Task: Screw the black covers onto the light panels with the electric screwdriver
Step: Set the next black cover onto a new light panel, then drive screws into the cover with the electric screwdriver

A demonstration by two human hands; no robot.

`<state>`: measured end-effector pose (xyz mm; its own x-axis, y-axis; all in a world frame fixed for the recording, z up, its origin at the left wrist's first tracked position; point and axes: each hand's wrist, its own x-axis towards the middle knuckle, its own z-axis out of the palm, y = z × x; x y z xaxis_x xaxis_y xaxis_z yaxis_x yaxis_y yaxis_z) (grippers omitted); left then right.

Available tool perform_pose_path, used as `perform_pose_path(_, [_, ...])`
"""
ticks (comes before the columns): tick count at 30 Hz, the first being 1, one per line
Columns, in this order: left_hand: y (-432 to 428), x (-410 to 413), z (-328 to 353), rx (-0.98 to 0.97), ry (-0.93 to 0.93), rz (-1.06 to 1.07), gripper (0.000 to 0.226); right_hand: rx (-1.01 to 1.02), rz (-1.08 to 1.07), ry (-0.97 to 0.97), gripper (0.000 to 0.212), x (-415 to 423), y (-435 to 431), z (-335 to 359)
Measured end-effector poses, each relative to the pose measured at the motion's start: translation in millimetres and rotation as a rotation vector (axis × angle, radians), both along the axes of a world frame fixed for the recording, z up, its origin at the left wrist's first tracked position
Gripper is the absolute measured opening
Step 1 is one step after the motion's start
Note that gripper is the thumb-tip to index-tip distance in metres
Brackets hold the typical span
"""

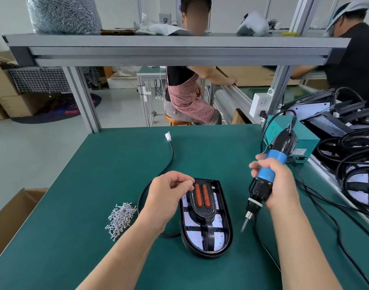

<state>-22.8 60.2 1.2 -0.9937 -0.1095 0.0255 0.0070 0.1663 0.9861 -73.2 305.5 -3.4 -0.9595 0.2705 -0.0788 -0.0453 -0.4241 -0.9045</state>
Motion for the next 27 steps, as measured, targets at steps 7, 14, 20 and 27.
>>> perform_pose_path(7, [10, 6, -4, -0.031, -0.014, -0.003, 0.013, -0.376, 0.011, -0.079, 0.041, 6, -9, 23])
perform_pose_path(14, [17, 14, 1, -0.069, 0.007, -0.077, 0.019, -0.556, -0.025, 0.027, 0.021, 9, -35, 46])
perform_pose_path(20, [16, 16, 4, 0.060, -0.033, -0.102, 0.018, -0.453, -0.327, 0.185, 0.015, 14, -54, 68])
perform_pose_path(27, [17, 15, 4, 0.134, -0.068, -0.120, 0.022, -0.360, -0.385, 0.212, 0.020, 17, -58, 70])
